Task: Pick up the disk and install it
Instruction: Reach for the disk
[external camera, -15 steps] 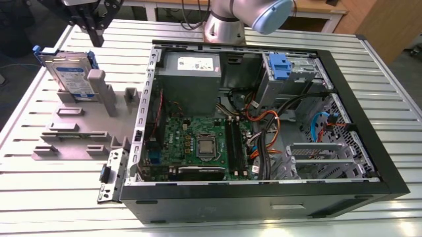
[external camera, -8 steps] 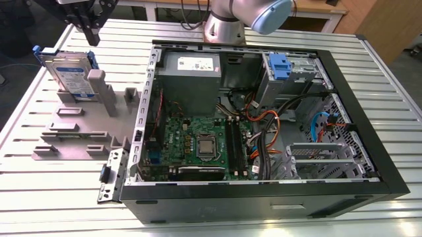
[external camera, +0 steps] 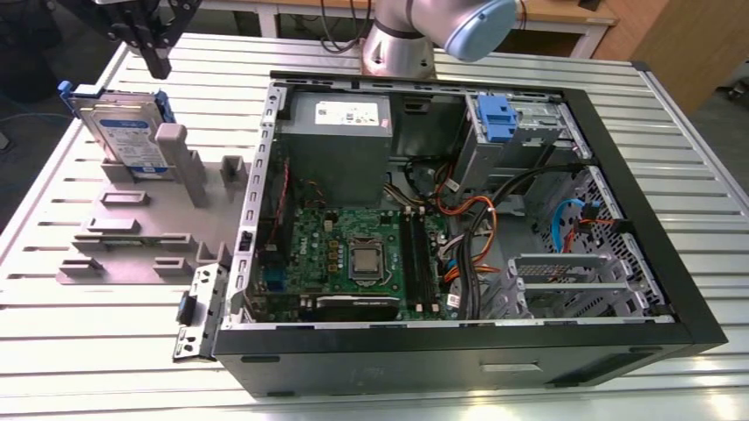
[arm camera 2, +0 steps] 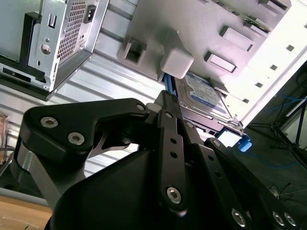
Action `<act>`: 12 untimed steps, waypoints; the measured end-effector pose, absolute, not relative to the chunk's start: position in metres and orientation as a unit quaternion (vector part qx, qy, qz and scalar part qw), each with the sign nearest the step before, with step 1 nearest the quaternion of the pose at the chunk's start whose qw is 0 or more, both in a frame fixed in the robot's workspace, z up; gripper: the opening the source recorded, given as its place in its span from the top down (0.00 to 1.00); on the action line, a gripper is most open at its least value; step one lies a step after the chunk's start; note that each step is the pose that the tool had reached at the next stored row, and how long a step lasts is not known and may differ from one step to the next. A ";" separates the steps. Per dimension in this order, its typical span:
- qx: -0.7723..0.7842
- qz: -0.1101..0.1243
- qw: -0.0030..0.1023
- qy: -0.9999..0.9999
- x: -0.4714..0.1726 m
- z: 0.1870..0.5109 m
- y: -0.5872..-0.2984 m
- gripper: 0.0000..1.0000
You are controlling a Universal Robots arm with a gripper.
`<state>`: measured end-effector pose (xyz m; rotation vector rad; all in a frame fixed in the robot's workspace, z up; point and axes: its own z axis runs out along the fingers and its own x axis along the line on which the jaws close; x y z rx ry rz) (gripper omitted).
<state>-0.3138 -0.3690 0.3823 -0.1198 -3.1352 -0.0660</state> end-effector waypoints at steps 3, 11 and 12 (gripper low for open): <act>-0.038 -0.021 0.002 -0.999 -0.317 0.382 -0.368 0.89; -0.038 -0.021 0.002 -0.999 -0.324 0.382 -0.364 0.89; -0.038 -0.021 0.002 -0.999 -0.324 0.382 -0.364 0.89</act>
